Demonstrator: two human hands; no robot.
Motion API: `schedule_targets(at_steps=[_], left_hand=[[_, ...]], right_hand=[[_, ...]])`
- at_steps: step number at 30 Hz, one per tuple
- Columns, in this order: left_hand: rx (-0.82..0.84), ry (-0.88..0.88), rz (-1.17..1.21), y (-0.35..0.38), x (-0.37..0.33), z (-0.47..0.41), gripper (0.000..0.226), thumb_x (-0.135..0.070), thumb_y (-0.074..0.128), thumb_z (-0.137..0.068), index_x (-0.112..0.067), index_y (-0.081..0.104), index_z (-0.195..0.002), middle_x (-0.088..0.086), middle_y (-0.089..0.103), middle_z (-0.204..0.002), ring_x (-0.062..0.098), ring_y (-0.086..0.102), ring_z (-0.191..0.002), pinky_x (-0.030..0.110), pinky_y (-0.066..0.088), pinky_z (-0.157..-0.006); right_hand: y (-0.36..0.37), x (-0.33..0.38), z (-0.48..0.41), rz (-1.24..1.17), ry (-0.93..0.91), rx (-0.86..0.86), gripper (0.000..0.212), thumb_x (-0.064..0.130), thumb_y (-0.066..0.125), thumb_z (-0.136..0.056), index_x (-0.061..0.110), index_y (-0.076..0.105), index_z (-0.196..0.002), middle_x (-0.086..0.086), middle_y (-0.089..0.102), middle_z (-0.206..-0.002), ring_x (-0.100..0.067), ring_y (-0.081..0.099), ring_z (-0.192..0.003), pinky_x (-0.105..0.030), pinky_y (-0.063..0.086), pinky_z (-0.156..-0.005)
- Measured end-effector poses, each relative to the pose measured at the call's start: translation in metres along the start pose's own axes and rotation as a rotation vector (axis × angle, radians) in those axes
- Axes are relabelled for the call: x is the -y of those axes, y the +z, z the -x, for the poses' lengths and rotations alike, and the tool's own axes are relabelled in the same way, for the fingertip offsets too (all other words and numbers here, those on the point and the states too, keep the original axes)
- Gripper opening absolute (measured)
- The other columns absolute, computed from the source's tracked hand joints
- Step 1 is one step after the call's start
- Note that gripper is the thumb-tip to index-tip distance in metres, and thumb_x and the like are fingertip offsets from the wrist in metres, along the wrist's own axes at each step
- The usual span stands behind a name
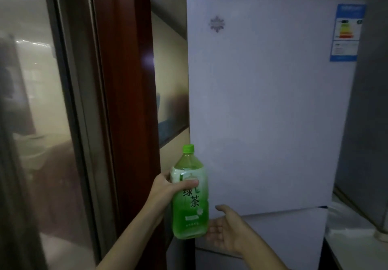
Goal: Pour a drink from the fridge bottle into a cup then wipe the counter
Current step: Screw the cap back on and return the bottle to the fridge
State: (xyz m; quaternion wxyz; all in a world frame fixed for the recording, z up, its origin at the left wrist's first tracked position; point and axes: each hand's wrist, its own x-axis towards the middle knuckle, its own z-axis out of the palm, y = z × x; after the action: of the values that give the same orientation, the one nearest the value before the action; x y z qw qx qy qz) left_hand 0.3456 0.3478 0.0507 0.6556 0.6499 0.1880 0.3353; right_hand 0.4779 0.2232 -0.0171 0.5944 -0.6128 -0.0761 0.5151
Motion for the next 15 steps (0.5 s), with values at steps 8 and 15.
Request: schedule_targets(at_steps=[8,15], left_hand=[[0.077,0.026,0.098,0.001,-0.001,-0.065,0.068,-0.023,0.092,-0.045,0.0,0.07,-0.105,0.021,0.075,-0.093,0.035,0.074,-0.082,0.033,0.059,-0.063],[0.138,0.13,0.031,0.005,-0.001,-0.092,0.073,-0.036,0.091,-0.041,-0.006,0.071,-0.105,0.015,0.076,-0.095,0.032,0.074,-0.086,0.033,0.058,-0.067]], right_hand=[[0.003,0.044,-0.02,0.032,-0.034,-0.071,0.068,0.056,0.035,-0.09,-0.006,0.065,-0.094,-0.016,0.066,-0.082,-0.025,0.06,-0.072,-0.024,0.045,-0.054],[-0.006,0.063,-0.024,0.012,-0.045,-0.087,0.068,0.056,0.034,-0.087,-0.005,0.064,-0.096,-0.014,0.068,-0.08,-0.024,0.06,-0.071,-0.024,0.048,-0.059]])
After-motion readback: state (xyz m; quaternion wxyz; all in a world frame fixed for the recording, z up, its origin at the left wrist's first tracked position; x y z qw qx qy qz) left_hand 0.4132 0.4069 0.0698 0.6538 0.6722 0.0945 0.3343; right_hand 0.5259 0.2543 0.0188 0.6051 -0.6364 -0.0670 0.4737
